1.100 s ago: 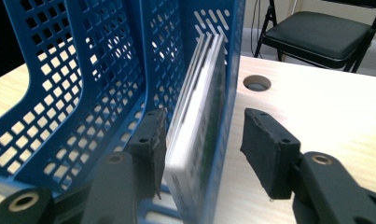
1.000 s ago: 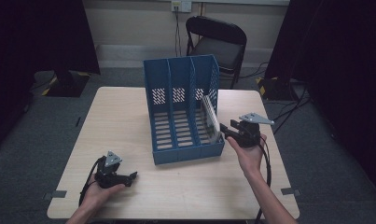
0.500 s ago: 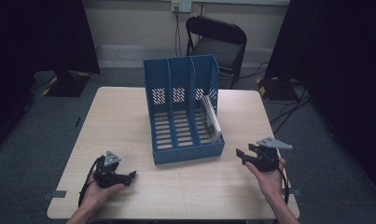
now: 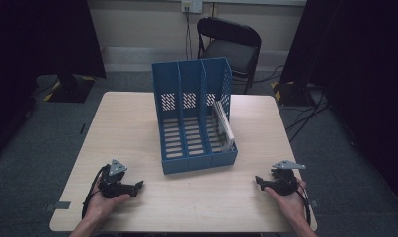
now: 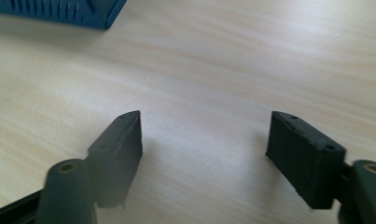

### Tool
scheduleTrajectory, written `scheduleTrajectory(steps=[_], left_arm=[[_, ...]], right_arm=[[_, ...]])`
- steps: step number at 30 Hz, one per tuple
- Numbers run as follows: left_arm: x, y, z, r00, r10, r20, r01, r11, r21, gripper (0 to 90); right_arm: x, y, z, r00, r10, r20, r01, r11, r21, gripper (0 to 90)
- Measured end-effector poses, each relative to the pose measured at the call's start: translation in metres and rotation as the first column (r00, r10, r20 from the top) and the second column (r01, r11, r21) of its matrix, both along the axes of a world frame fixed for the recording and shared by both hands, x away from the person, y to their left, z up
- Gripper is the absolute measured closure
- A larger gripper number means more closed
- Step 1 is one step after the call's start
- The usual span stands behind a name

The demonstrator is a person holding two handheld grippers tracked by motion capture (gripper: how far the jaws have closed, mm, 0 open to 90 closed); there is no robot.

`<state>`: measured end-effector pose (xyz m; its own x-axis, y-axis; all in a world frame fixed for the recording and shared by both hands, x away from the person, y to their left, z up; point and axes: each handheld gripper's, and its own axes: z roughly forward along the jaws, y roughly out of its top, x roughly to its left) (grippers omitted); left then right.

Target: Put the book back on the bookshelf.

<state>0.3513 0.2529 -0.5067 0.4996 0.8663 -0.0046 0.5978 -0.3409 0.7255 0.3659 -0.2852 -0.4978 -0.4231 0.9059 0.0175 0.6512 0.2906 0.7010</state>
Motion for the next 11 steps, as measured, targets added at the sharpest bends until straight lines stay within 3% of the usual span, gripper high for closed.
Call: scheduleTrajectory(steps=[3, 5, 11], left_arm=[[0.0021, -0.0007, 0.0000, 1.0000, 0.010, 0.000, -0.010, 0.9999, 0.005, 5.4], [0.0021, -0.0007, 0.0000, 1.0000, 0.010, 0.000, -0.010, 0.9999, 0.005, 5.3], [0.0019, -0.0004, 0.0000, 0.9999, 0.011, 0.000, -0.011, 0.9999, 0.006, 5.2]], right_arm=[[-0.0014, 0.0021, -0.0058, 0.9984, 0.002, 0.057, -0.002, 1.000, 0.001, 21.7], [-0.0023, 0.0006, -0.0074, 0.9975, -0.004, 0.070, 0.003, 1.000, 0.010, 21.4], [-0.0043, 0.0022, -0.0075, 0.9968, -0.038, 0.070, 0.038, 0.999, 0.005, 18.7]])
